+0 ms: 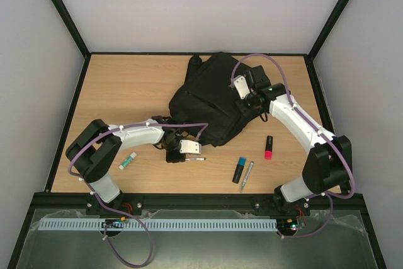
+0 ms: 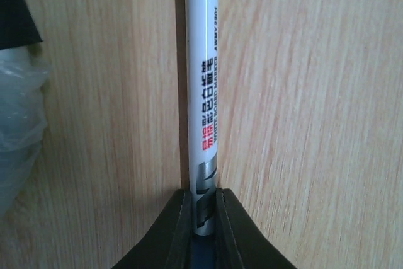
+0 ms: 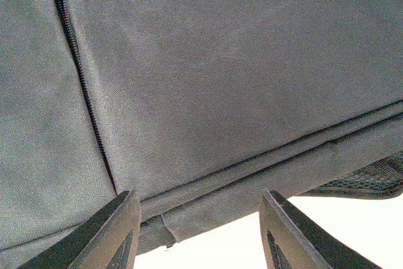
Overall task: Pack the student bag
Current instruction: Pick up the stationery from the center of the board, then place the stationery in the student bag.
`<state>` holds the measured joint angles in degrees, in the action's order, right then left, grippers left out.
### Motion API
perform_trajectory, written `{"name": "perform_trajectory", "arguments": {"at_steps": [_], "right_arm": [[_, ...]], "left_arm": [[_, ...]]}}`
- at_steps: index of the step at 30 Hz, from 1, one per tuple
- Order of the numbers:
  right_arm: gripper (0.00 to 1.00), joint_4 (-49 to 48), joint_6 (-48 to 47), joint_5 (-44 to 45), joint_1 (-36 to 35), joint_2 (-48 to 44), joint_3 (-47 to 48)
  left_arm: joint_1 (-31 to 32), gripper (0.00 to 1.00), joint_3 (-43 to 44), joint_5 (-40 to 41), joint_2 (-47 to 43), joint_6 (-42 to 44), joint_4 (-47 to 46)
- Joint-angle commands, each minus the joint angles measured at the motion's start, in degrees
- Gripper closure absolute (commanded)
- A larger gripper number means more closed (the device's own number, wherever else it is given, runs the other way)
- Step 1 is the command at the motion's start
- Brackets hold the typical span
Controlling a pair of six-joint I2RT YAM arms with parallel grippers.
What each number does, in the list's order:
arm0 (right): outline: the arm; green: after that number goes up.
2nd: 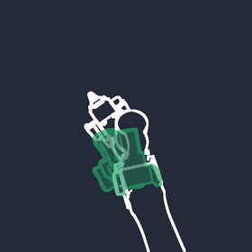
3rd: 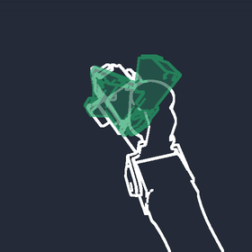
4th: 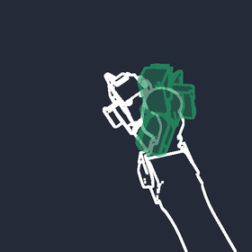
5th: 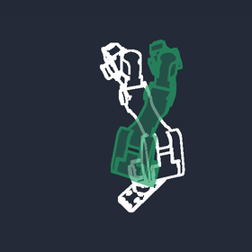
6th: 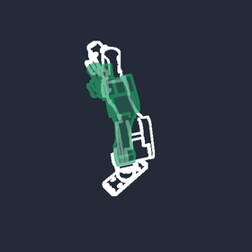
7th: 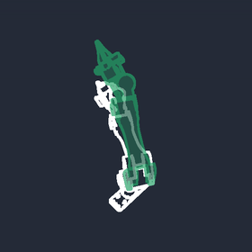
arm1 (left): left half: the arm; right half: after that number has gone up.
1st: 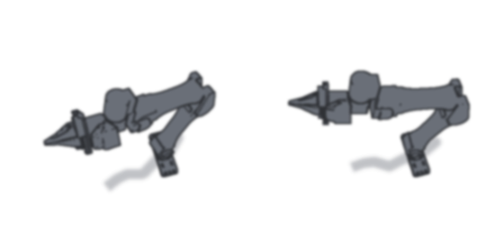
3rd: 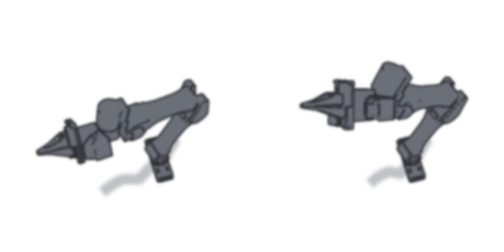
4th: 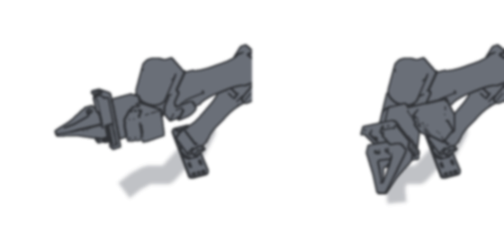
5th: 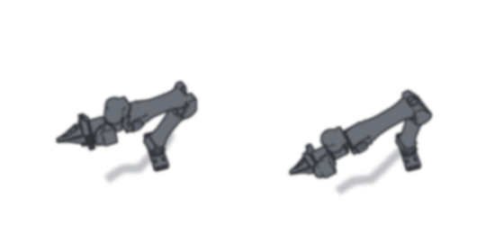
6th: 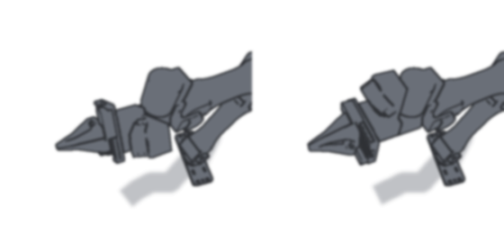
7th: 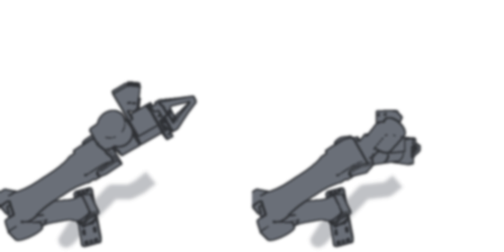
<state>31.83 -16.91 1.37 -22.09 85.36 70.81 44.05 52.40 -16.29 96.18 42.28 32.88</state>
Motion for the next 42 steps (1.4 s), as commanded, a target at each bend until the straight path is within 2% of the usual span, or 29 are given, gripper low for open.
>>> {"name": "perform_trajectory", "arguments": {"at_steps": [1,4,8,14,16,20,23,26,34,38,42], "right_arm": [[0.47,1.7,-0.9,-0.3,0.1,1.0,0.6],[0.47,2.9,-2.9,-2.5,0.0,2.4,2.0],[0.48,4.4,-5.1,-3.9,0.0,4.3,3.6],[0.60,4.2,-7.1,-5.5,-1.4,7.2,5.4],[0.61,3.8,-7.4,-5.2,-2.3,8.5,6.5],[0.61,3.3,-7.8,-5.2,-4.3,12.0,9.9],[0.55,3.3,-8.2,-4.5,-6.5,14.8,12.6],[0.51,1.7,-8.4,-0.9,-8.8,17.0,13.4],[0.51,-3.5,-8.0,14.0,-11.4,21.9,13.3],[0.68,-4.8,-6.7,15.9,-11.4,22.5,14.1],[0.76,-6.0,-6.9,17.7,-11.4,22.8,15.3]], "left_arm": [[-1.5,0.93,-0.7,2.5,1.5,-0.8,-0.4],[-4.0,0.97,-0.6,2.0,-0.1,0.5,1.8],[-8.0,0.97,0.2,-0.3,-4.4,3.2,4.6],[-14.6,0.97,2.7,-2.9,-7.2,3.1,11.1],[-17.2,0.98,2.7,-4.3,-8.8,2.6,12.1],[-21.1,0.98,2.6,-5.6,-12.2,1.6,11.9],[-22.6,0.98,4.3,-6.6,-11.8,-0.1,11.9],[-24.0,0.98,6.8,-9.3,-10.1,-3.0,11.6],[-24.8,0.97,14.7,-17.8,-6.6,-13.9,9.3],[-24.8,0.98,17.9,-21.8,-3.6,-19.3,7.7],[-24.8,0.98,19.5,-24.7,-0.9,-22.0,7.1]]}}
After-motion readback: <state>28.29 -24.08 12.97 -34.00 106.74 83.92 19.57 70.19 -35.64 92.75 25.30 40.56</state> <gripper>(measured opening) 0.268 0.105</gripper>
